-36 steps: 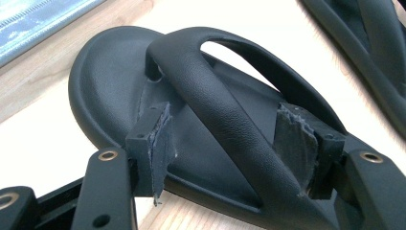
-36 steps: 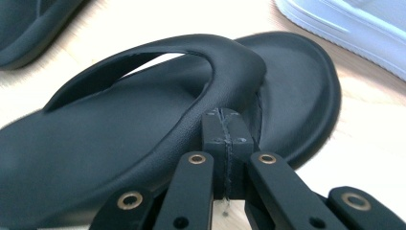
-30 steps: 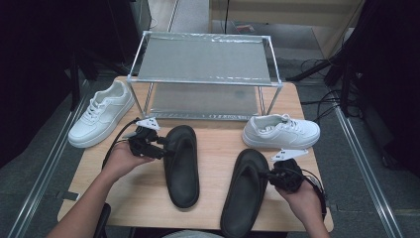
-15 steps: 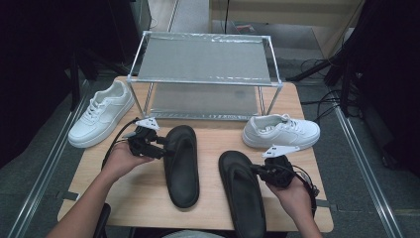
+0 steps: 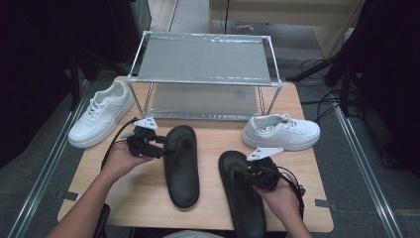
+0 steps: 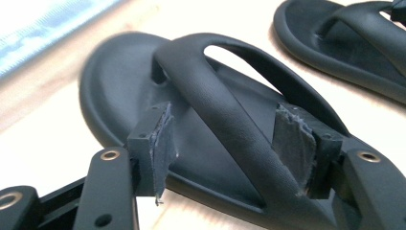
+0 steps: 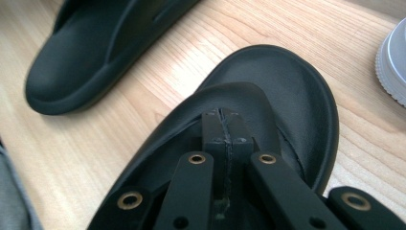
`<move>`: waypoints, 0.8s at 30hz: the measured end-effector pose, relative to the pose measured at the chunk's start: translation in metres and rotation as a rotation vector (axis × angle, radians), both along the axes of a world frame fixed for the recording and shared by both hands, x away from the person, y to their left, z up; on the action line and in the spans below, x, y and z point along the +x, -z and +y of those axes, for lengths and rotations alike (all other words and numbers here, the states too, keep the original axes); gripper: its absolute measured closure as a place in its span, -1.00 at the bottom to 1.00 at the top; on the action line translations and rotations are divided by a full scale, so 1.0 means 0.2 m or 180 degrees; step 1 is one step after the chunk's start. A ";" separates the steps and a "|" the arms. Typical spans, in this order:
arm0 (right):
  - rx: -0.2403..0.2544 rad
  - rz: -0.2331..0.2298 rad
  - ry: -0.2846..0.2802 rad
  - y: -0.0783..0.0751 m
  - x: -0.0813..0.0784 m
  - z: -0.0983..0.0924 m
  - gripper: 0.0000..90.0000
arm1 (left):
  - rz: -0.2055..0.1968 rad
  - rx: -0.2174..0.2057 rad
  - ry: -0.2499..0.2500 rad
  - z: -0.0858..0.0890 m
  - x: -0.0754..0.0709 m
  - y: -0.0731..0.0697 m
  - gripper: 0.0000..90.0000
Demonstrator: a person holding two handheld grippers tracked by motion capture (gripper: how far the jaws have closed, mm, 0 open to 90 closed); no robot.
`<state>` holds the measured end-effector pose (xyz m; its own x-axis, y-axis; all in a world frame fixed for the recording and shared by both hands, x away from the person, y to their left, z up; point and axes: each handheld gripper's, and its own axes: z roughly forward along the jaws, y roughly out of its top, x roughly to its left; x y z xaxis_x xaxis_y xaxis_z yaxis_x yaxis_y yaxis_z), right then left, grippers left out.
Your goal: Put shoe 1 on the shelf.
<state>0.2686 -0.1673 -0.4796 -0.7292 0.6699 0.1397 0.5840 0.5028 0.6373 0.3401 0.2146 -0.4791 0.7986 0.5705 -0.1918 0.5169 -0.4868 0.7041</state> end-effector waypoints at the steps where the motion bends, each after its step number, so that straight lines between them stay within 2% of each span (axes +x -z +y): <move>1: -0.0016 0.0005 0.0002 0.00 0.00 0.00 1.00 | -0.0033 -0.0026 -0.0034 0.00 0.00 0.00 -0.09; 8: -0.0053 -0.0016 -0.0053 0.02 0.04 0.04 1.00 | -0.0019 -0.0017 -0.0078 0.04 -0.03 0.00 -0.09; 15: -0.0016 -0.0014 -0.0070 0.02 0.10 0.07 1.00 | 0.0012 0.0007 -0.0127 0.07 -0.06 0.01 -0.10; 24: -0.0031 -0.0105 -0.0136 0.03 0.18 0.15 1.00 | 0.0036 0.0014 -0.0181 0.11 -0.10 0.02 -0.11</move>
<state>0.3044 -0.1367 -0.4853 -0.7613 0.6392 0.1089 0.5406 0.5330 0.6509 0.3209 0.2359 -0.4829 0.7626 0.6158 -0.1980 0.5518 -0.4595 0.6960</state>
